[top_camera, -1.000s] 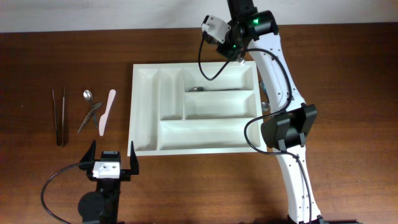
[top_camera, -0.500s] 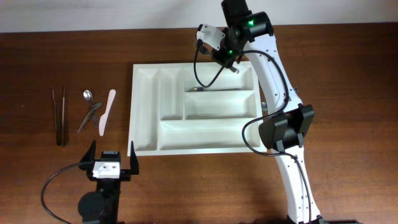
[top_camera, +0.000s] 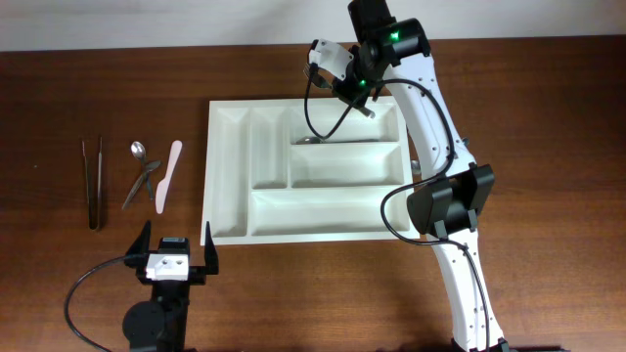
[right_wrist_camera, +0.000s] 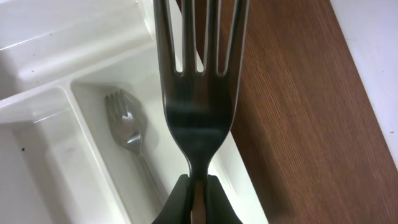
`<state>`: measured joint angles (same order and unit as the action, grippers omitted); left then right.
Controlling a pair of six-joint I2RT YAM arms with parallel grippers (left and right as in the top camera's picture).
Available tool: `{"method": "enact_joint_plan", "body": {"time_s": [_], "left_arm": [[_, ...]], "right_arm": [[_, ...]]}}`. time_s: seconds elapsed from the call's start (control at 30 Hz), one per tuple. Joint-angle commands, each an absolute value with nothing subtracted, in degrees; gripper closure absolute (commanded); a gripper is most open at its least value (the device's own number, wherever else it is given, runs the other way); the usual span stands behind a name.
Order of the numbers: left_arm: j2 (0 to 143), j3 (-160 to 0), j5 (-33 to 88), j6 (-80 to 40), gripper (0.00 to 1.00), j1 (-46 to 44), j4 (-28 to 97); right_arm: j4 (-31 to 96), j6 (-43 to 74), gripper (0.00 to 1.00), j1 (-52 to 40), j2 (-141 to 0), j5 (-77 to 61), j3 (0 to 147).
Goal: Pack container
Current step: 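Lift the fork and carry it over the tray's top compartment, then lower the fork into the top compartment and open the right gripper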
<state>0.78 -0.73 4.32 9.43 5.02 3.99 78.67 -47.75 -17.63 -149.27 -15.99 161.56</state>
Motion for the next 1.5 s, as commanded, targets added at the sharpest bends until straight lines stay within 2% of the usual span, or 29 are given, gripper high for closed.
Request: {"method": "enact_joint_plan", "body": {"time_s": [0.0,0.6,0.77,0.9,1.47], "left_arm": [[0.3,-0.5,5.1,10.0,0.01,5.3,4.1],[0.3,-0.5,5.1,10.0,0.01,5.3,4.1],[0.3,-0.5,5.1,10.0,0.01,5.3,4.1],[0.3,-0.5,5.1,10.0,0.01,5.3,4.1],[0.3,-0.5,5.1,10.0,0.01,5.3,4.1]], "right_arm": [[78.6,-47.6,0.96,-17.9,-149.3,-17.4,161.2],[78.7,-47.5,0.96,-16.9,-149.3,-17.4,161.2],[78.7,-41.4,0.96,-16.9,-149.3,-17.3,161.2],[78.6,-41.3,0.96,-16.9,-149.3,-17.3,161.2],[73.0,-41.0,0.96,-16.9,-149.3,-15.7,161.2]]}}
